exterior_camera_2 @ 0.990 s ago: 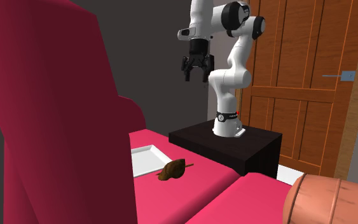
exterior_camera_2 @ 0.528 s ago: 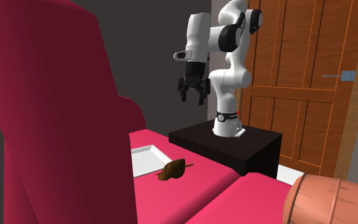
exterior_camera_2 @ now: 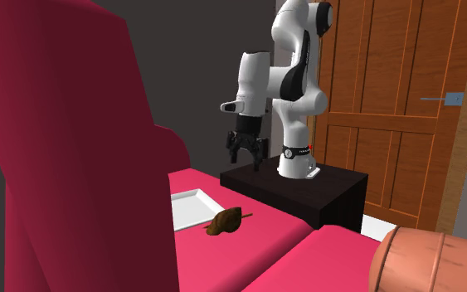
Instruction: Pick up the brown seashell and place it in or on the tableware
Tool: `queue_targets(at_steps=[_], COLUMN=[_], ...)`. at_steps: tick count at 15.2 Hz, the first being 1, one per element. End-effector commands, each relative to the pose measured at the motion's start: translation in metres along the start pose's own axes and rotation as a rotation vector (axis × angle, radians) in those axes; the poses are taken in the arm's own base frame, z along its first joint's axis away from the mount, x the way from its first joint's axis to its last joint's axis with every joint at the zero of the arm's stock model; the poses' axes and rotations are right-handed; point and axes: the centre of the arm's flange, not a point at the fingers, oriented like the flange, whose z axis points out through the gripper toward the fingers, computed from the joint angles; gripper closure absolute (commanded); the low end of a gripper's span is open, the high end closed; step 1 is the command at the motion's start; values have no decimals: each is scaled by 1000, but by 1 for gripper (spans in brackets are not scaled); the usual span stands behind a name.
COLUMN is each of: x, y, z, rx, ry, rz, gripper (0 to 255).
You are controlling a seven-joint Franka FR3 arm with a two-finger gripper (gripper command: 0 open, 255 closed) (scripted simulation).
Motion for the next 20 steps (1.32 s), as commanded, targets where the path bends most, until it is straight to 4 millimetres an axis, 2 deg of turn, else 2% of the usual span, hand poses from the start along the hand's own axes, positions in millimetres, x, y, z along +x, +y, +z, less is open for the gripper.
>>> queue_targets(at_steps=[1, 8, 9, 16, 20], x=[9, 33, 33, 33, 33], y=[-7, -21, -21, -20, -20], z=[27, 116, 116, 156, 156], rx=[-5, -31, -32, -32, -32], ry=[-2, -15, -15, -15, -15], rz=[2, 13, 13, 13, 13], gripper=[0, 0, 0, 0, 0])
